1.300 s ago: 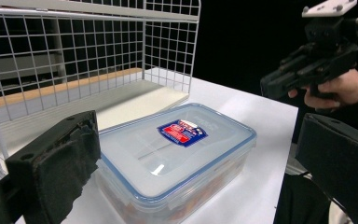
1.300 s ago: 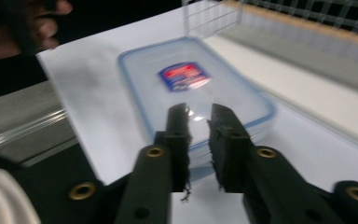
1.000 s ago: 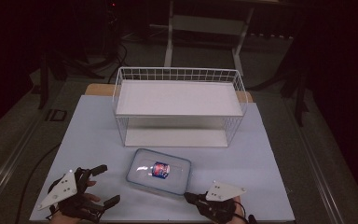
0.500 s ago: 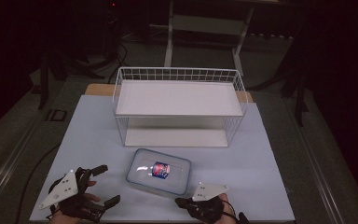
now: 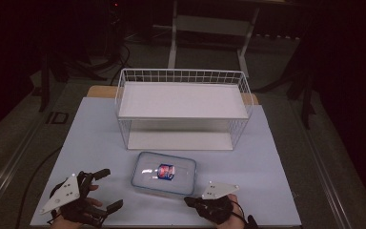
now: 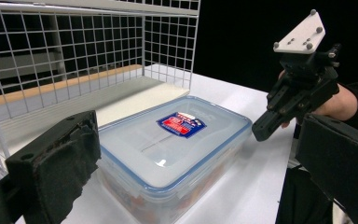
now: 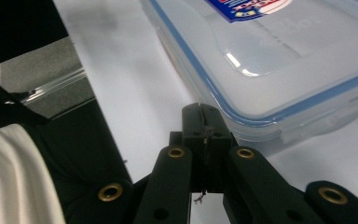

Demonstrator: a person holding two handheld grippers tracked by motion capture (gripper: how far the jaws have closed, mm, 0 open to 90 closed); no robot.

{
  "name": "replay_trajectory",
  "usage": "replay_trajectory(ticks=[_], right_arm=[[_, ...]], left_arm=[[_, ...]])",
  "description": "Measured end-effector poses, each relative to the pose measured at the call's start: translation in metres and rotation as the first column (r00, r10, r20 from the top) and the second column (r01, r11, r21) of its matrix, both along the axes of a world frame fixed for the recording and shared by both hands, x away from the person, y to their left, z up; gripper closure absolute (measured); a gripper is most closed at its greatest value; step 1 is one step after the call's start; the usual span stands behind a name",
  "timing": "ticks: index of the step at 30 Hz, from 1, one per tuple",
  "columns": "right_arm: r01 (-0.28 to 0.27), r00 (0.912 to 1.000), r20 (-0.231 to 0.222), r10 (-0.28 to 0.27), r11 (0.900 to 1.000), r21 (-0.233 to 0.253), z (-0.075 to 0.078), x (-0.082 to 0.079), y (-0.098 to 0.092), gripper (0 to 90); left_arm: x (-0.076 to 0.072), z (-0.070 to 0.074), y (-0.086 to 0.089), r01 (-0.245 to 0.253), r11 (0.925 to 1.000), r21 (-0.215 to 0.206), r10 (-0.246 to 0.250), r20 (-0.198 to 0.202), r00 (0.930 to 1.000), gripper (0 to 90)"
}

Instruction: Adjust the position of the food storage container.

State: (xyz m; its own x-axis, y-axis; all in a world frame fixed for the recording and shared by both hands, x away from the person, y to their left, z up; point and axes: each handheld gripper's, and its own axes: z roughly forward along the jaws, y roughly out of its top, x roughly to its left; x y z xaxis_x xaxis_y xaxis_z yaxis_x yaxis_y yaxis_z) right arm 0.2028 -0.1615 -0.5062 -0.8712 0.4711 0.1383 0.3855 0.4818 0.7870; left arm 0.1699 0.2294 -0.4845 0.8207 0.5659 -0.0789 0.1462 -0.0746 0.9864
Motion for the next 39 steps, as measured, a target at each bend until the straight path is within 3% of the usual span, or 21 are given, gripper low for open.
replay_trajectory(ticks=[8, 10, 27, 32, 34, 38, 39], right_arm=[[0.043, 0.9988, -0.027, -0.042, 0.999, 0.023, 0.0, 0.01, -0.009, 90.0], [0.06, 0.9982, -0.007, -0.06, 0.998, 0.008, 0.001, 0.011, -0.01, 90.0], [0.089, 0.996, 0.004, -0.089, 0.996, 0.011, 0.002, 0.017, -0.012, 90.0], [0.082, 0.9966, 0.007, -0.082, 0.996, 0.032, 0.004, 0.015, -0.011, 90.0], [0.093, 0.9952, 0.024, -0.094, 0.995, 0.043, 0.008, 0.014, -0.013, 89.6], [0.123, 0.9888, 0.078, -0.127, 0.991, 0.056, 0.016, 0.015, -0.02, 79.3], [0.129, 0.9876, 0.081, -0.135, 0.989, 0.067, 0.018, 0.016, -0.022, 71.8]], left_arm=[[0.0, 0.0, -0.002, 0.004, 1.0, 0.006, -0.004, -0.003, 1.0, 0.0], [0.0, 0.0, -0.002, 0.006, 1.0, 0.006, -0.006, -0.005, 1.0, 0.0], [0.002, -0.002, -0.004, 0.0, 0.9998, 0.018, 0.0, -0.021, 0.9998, 0.0], [0.005, -0.003, -0.004, -0.016, 0.9993, 0.033, 0.017, -0.037, 0.9992, 0.0], [0.007, -0.002, -0.003, -0.046, 0.9976, 0.052, 0.049, -0.05, 0.9975, 0.0], [0.012, 0.001, 0.0, -0.056, 0.9977, 0.038, 0.06, -0.093, 0.9939, 0.0], [0.012, 0.001, 0.0, -0.056, 0.9977, 0.038, 0.06, -0.093, 0.9939, 0.0]])
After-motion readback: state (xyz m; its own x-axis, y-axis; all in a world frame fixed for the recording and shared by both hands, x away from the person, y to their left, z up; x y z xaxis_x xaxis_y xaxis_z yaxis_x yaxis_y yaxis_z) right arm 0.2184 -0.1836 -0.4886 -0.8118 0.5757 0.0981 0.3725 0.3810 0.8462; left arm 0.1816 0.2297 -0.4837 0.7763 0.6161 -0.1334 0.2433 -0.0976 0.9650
